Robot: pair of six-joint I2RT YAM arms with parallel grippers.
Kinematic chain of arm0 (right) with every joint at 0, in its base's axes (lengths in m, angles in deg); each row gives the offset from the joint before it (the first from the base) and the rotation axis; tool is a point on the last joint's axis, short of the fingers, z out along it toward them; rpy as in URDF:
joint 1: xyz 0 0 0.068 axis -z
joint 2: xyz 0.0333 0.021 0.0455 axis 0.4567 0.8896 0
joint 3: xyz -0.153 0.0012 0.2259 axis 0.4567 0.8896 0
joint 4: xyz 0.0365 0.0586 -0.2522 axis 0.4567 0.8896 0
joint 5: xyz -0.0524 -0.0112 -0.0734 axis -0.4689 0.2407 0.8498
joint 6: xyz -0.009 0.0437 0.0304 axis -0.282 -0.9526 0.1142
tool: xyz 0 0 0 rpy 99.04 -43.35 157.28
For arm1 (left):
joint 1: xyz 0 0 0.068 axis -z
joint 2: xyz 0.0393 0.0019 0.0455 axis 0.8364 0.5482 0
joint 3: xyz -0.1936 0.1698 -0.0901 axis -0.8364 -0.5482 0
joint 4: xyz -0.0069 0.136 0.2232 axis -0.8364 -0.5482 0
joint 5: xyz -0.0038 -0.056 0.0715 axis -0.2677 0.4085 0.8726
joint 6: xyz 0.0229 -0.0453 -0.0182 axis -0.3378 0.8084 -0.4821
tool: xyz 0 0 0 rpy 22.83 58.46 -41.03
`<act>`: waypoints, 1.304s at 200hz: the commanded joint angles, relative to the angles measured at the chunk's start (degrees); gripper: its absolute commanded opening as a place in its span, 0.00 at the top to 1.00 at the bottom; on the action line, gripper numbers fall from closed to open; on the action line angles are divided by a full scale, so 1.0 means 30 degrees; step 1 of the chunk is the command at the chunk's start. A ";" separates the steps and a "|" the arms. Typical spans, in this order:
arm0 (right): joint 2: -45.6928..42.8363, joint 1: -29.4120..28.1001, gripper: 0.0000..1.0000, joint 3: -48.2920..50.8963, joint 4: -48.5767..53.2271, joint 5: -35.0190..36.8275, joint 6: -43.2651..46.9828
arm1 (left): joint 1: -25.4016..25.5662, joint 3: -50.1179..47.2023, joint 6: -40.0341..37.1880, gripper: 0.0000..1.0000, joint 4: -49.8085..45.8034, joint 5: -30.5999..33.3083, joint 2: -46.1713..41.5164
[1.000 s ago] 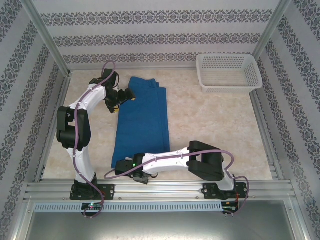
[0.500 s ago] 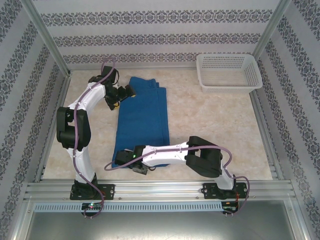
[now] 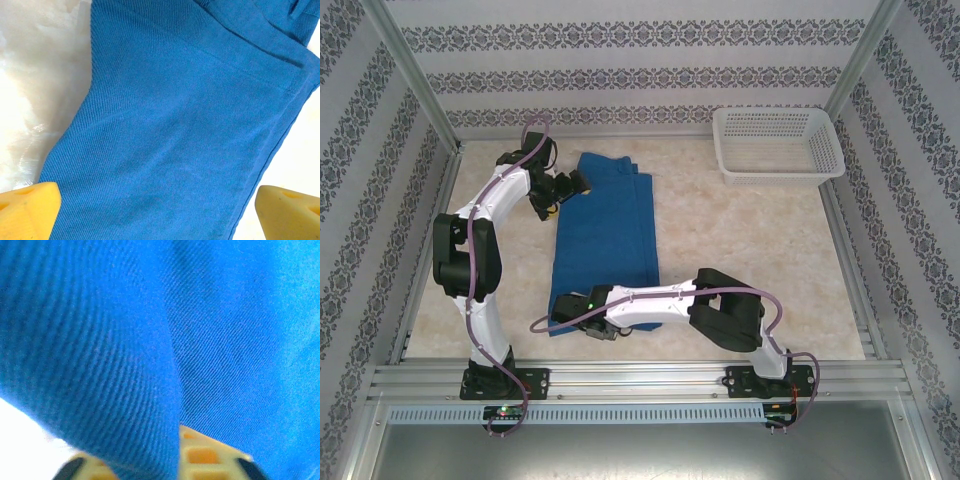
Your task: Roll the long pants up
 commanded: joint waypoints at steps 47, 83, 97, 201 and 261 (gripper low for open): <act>-0.2154 -0.0494 1.00 -0.0212 0.2347 -0.0942 -0.0640 | -0.0325 0.0498 0.0245 0.39 -0.0586 0.0112 0.0230; -0.2859 -0.0506 1.00 -0.1242 0.3499 -0.3087 -0.0846 | -0.0334 0.0693 0.0270 1.00 -0.0653 -0.0294 0.0575; -0.3030 -0.0495 1.00 -0.1909 0.3910 -0.4019 -0.0810 | -0.0344 0.0832 0.0298 1.00 -0.0682 -0.0396 0.0754; -0.1895 0.2680 1.00 -0.4155 0.5621 -1.1534 0.1211 | -0.0410 0.0951 0.0452 1.00 -0.0484 -0.0981 0.0977; 0.0547 0.4584 1.00 -0.6954 0.6840 -1.3882 0.2613 | -0.0502 0.0936 0.0448 1.00 -0.0497 -0.1051 0.1105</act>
